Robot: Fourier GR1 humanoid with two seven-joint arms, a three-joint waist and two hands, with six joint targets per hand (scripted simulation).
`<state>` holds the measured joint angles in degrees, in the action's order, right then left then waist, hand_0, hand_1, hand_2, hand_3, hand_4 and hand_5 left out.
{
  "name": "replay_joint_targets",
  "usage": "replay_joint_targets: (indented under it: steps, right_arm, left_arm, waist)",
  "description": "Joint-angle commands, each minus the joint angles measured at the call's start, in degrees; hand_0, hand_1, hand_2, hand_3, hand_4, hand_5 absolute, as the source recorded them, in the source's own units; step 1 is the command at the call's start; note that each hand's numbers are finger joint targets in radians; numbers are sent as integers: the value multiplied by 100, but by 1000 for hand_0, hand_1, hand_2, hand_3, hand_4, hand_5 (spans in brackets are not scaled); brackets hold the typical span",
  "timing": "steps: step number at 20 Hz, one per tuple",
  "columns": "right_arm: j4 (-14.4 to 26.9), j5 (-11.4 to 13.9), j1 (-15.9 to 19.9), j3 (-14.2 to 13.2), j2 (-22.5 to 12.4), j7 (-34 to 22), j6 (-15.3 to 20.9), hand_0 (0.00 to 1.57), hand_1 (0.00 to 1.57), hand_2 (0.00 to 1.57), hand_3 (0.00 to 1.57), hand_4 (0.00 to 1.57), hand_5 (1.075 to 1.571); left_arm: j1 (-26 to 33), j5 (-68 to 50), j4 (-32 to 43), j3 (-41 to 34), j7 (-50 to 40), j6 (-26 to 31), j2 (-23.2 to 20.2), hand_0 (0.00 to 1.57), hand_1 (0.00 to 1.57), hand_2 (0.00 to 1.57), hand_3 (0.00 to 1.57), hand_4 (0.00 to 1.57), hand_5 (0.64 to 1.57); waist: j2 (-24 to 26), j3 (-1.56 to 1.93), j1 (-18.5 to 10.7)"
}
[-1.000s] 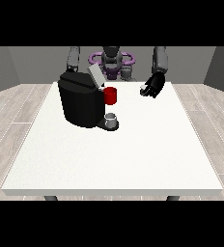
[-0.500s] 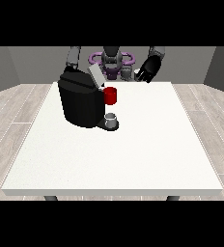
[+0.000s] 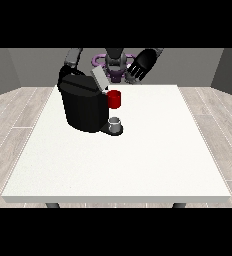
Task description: Insert the coffee pod into the coffee machine and close the lid
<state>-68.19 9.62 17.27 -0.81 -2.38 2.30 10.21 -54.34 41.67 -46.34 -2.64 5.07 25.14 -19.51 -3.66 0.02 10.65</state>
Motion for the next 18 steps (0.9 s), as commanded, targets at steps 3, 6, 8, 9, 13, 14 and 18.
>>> replay_joint_targets:
  steps: [3, 6, 8, 9, 13, 14, 18]
  right_arm:
    - [98, 114, 146, -15, 79, 249, 214, 0, 0, 0, 0, 0, 1571]
    - [-234, -4, 432, -69, -46, -63, 47, 0, 0, 0, 0, 0, 1571]
    - [-316, -112, 781, -217, -258, -290, -117, 0, 0, 0, 0, 263, 1571]
    - [-520, 87, 903, -25, -102, -684, 96, 0, 0, 0, 0, 178, 1571]
    - [-396, -115, 721, -186, -259, -112, -148, 0, 0, 0, 0, 0, 1571]
    - [-446, 67, 783, -80, -200, -428, 22, 0, 0, 0, 0, 0, 1571]
    - [-367, 4, 866, -197, -143, -9, 125, 0, 0, 0, 0, 100, 1571]
  left_arm:
    - [-1005, -302, 84, -437, -628, 389, -53, 1195, 1195, 1240, 1260, 489, 1571]
    - [-1129, -212, 256, -471, -394, 319, -344, 1216, 1216, 1265, 1256, 470, 1571]
    - [-1161, -48, 235, -374, -251, 89, -393, 1155, 1155, 1247, 1266, 484, 1571]
    - [-1169, 16, 390, -408, -346, -94, -366, 1203, 1203, 1267, 1262, 487, 1571]
    - [-1458, -14, 408, -528, -321, -75, -554, 1225, 1225, 1284, 1233, 478, 1571]
    - [-1407, -55, 470, -498, -257, 5, -449, 1239, 1239, 1290, 1248, 479, 1571]
    - [-1598, -15, 531, -516, -115, 68, -669, 1223, 1223, 1288, 1245, 491, 1571]
  waist:
    - [-310, 2, 150]
    - [-572, 0, 388]
    - [-780, 0, 404]
    - [-813, -3, 565]
    - [-1102, 0, 664]
    - [-963, -2, 589]
    - [-1369, 0, 536]
